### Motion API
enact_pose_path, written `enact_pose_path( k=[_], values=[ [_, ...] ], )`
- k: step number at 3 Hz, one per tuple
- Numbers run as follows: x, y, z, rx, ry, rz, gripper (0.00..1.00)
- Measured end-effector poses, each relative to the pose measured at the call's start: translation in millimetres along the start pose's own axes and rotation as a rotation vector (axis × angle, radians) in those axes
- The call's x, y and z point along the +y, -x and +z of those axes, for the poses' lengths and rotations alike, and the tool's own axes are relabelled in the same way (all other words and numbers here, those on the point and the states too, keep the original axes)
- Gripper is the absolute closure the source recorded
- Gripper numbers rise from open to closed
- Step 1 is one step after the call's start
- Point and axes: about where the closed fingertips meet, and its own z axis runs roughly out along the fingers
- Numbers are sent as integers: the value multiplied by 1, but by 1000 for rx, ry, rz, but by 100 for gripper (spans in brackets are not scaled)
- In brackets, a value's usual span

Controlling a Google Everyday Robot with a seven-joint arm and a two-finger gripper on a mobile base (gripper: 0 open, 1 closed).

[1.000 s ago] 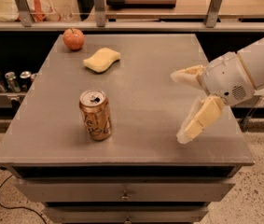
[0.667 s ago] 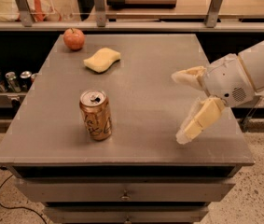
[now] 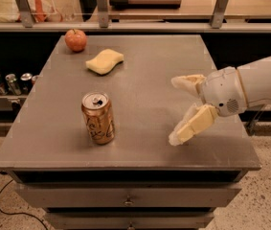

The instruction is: Knock orange can over

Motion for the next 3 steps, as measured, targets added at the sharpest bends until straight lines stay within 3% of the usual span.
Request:
enact_pose_path(
  k=[1, 3],
  values=[
    [-9, 1, 12, -87, -6, 8, 0],
    [-1, 3, 25, -100, 25, -17, 0]
  ],
)
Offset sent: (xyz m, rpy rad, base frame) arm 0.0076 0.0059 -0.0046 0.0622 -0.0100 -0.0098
